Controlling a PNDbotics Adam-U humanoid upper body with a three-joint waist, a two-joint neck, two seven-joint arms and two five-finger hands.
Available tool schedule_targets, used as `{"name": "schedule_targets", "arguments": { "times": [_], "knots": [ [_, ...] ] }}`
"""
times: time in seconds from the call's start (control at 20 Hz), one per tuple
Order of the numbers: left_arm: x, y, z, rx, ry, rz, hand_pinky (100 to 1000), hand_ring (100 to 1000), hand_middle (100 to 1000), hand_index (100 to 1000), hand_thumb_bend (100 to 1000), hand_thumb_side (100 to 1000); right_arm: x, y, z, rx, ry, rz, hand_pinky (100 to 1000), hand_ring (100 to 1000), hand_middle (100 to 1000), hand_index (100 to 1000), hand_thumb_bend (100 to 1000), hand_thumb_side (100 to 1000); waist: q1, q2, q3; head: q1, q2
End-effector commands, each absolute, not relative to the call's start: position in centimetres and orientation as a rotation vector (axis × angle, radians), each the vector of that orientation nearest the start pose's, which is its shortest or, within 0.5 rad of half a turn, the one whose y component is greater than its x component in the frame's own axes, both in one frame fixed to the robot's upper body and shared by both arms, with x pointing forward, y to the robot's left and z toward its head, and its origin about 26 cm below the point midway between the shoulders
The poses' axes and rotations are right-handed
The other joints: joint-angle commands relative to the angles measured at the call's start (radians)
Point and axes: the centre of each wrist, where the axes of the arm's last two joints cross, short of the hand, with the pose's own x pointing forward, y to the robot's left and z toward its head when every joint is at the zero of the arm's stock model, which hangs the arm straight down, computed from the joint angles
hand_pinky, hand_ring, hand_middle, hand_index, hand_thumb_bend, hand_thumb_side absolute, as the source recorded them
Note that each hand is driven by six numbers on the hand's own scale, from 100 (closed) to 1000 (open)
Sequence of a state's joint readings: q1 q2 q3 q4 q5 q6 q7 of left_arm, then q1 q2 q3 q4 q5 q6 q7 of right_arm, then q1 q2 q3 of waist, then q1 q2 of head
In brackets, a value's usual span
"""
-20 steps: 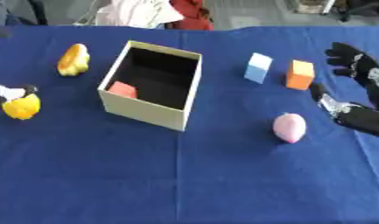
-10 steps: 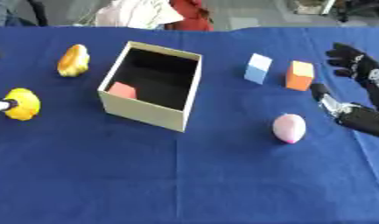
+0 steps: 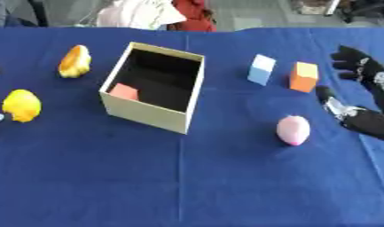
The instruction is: Pick up objects on the table and place them in the box.
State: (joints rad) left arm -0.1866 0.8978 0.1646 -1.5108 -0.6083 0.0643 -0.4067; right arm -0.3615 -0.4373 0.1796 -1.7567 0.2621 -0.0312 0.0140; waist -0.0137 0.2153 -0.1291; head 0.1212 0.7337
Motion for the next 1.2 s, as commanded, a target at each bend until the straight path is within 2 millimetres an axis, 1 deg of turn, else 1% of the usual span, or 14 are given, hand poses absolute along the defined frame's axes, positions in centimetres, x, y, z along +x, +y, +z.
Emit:
{"name": "schedule_targets", "arguments": {
  "times": [0.05,0.2,0.6,0.65,0.7,0.95,1.15,1.2],
  "knots": [
    [30.7,47.4,20.5,1.110,-1.057,-1.110,764,725,693,837,613,163,33.7,-25.5,16.4,-0.423,-2.064,0.800,860,892,881,982,265,466,0.012,-0.024,-0.001,0.003,-0.006],
    [31.0,47.5,20.1,1.105,-1.050,-1.105,760,718,686,831,616,165,33.7,-25.4,16.4,-0.421,-2.065,0.800,860,892,881,982,264,466,0.010,-0.024,-0.002,0.004,-0.007],
    [31.6,47.5,18.8,1.075,-1.046,-1.083,736,672,629,795,604,147,33.8,-25.3,16.4,-0.412,-2.066,0.802,860,892,881,983,262,467,0.007,-0.025,-0.004,0.004,-0.010],
    [31.7,47.5,18.7,1.074,-1.045,-1.080,730,662,629,795,604,147,33.8,-25.3,16.4,-0.412,-2.066,0.802,861,892,882,983,249,465,0.007,-0.025,-0.004,0.005,-0.010],
    [31.7,47.6,18.5,1.068,-1.045,-1.075,729,660,617,786,598,141,33.8,-25.3,16.4,-0.412,-2.065,0.801,861,892,881,983,262,468,0.007,-0.025,-0.005,0.005,-0.011],
    [31.8,47.8,17.8,1.050,-1.022,-1.074,710,635,591,766,567,111,33.8,-25.3,16.3,-0.411,-2.063,0.800,861,893,882,983,261,469,0.006,-0.025,-0.006,0.008,-0.012],
    [31.8,47.8,17.4,1.068,-1.024,-1.062,687,603,546,714,495,100,33.8,-25.3,16.3,-0.410,-2.063,0.800,861,893,882,983,260,470,0.005,-0.025,-0.005,0.011,-0.013],
    [31.8,47.7,17.4,1.079,-1.029,-1.058,678,585,522,686,457,100,33.8,-25.3,16.3,-0.410,-2.062,0.799,861,893,882,983,259,470,0.005,-0.025,-0.005,0.013,-0.013]
  ]
}}
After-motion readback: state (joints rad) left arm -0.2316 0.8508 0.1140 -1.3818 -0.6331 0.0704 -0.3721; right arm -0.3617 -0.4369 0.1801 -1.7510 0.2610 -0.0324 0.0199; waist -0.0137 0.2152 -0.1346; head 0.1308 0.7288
